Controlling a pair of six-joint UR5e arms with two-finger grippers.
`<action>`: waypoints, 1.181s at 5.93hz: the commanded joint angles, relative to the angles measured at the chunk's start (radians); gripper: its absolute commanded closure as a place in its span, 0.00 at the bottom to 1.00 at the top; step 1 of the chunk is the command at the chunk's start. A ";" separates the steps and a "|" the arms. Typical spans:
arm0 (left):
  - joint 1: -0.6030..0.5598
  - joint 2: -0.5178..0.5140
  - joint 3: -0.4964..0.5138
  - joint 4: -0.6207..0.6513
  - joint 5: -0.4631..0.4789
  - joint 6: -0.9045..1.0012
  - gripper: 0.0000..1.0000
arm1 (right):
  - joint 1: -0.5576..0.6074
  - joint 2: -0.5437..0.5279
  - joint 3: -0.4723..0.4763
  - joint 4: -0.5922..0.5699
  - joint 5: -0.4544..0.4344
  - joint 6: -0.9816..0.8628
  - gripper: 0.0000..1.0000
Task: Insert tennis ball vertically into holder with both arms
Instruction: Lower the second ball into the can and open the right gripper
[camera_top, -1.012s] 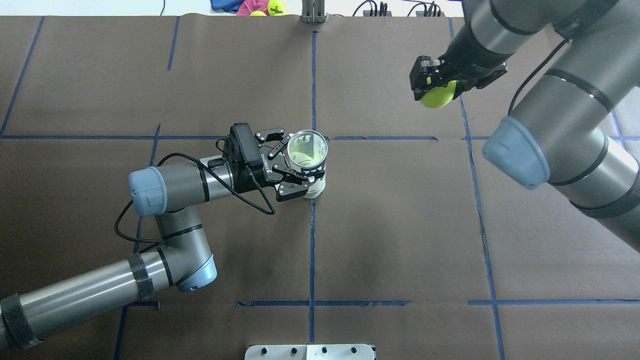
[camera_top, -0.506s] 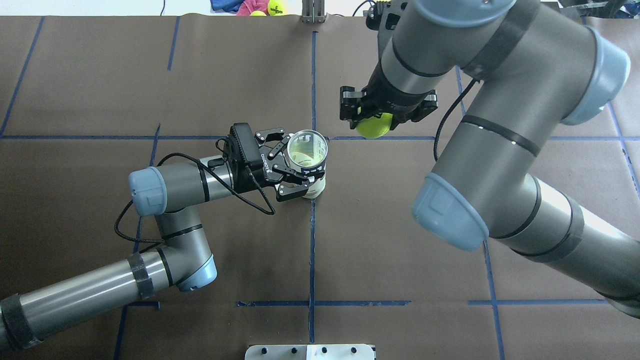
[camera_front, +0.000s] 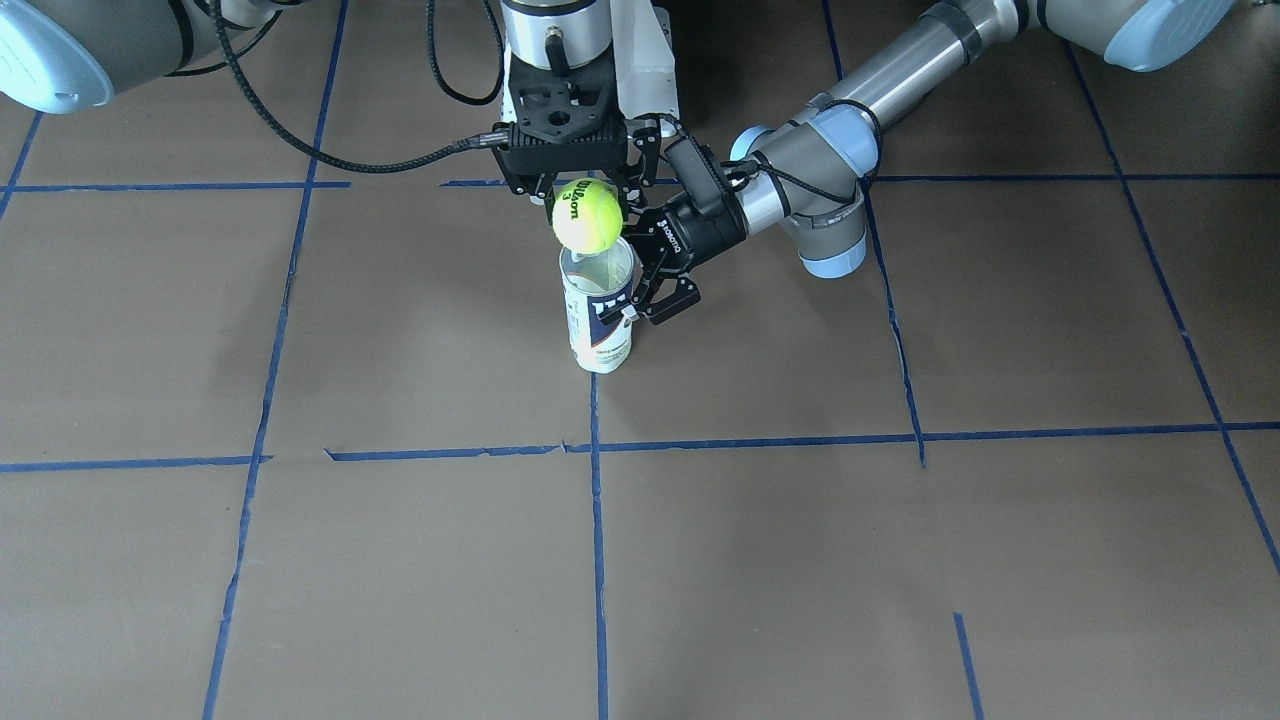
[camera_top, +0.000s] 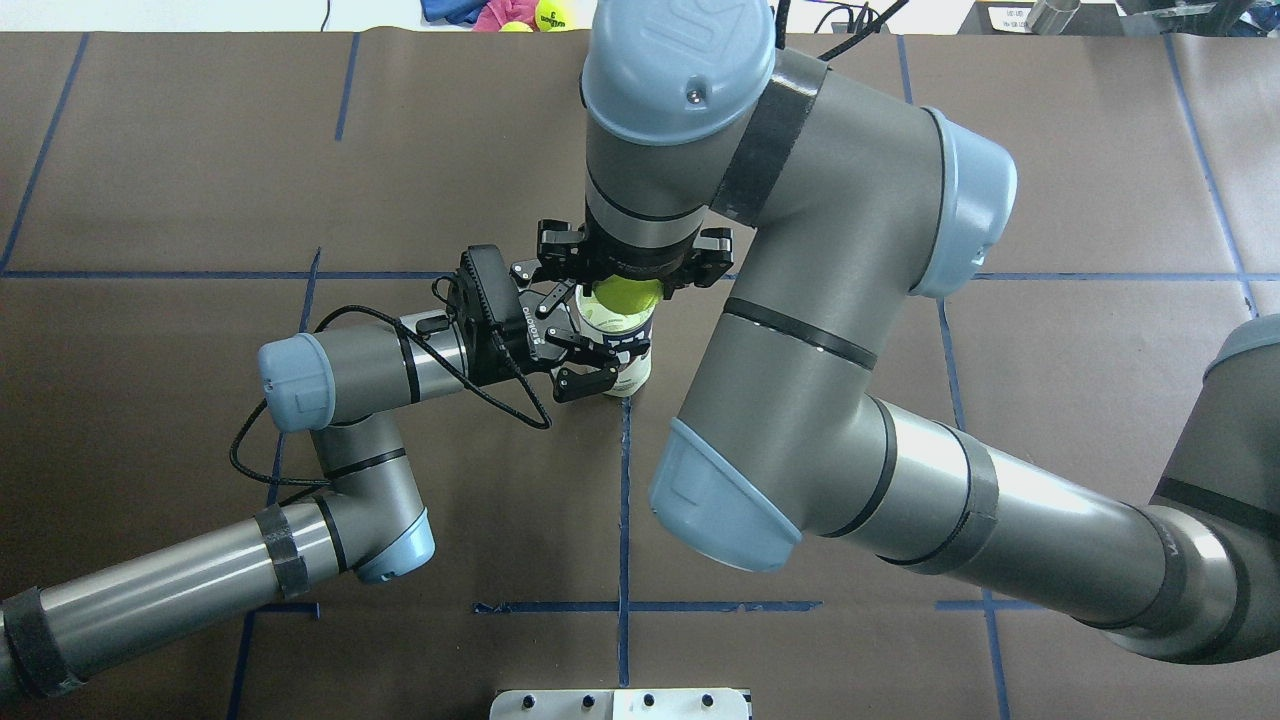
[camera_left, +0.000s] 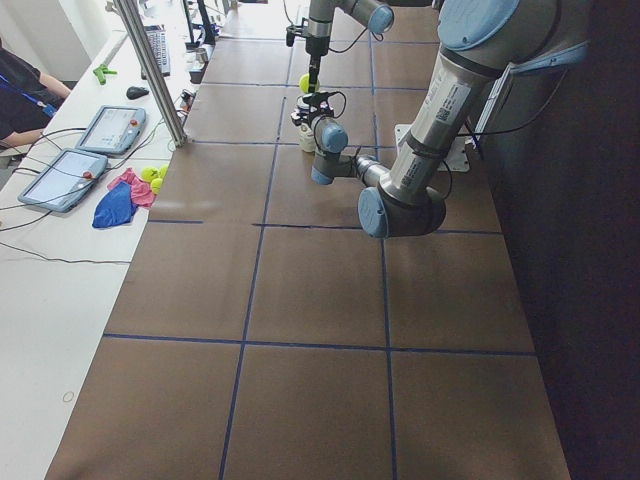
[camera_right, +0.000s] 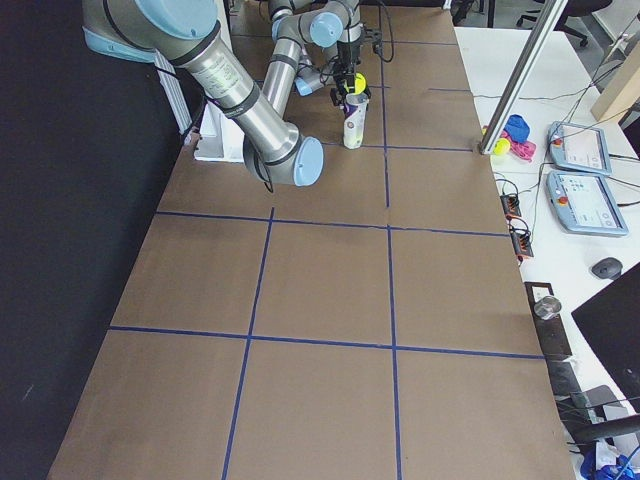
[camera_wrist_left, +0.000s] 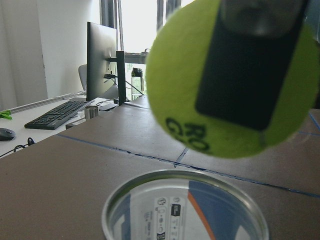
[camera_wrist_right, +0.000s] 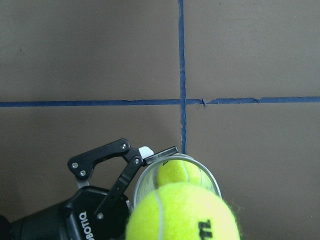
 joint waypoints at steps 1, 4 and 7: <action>0.000 0.000 0.001 0.000 0.000 0.000 0.14 | -0.004 0.006 -0.020 0.001 -0.008 -0.002 0.12; 0.000 0.000 0.000 0.000 0.000 0.000 0.14 | -0.004 0.004 -0.018 0.001 -0.007 -0.002 0.01; -0.016 0.000 -0.006 -0.002 0.000 -0.023 0.11 | 0.098 -0.084 0.020 0.002 0.068 -0.192 0.01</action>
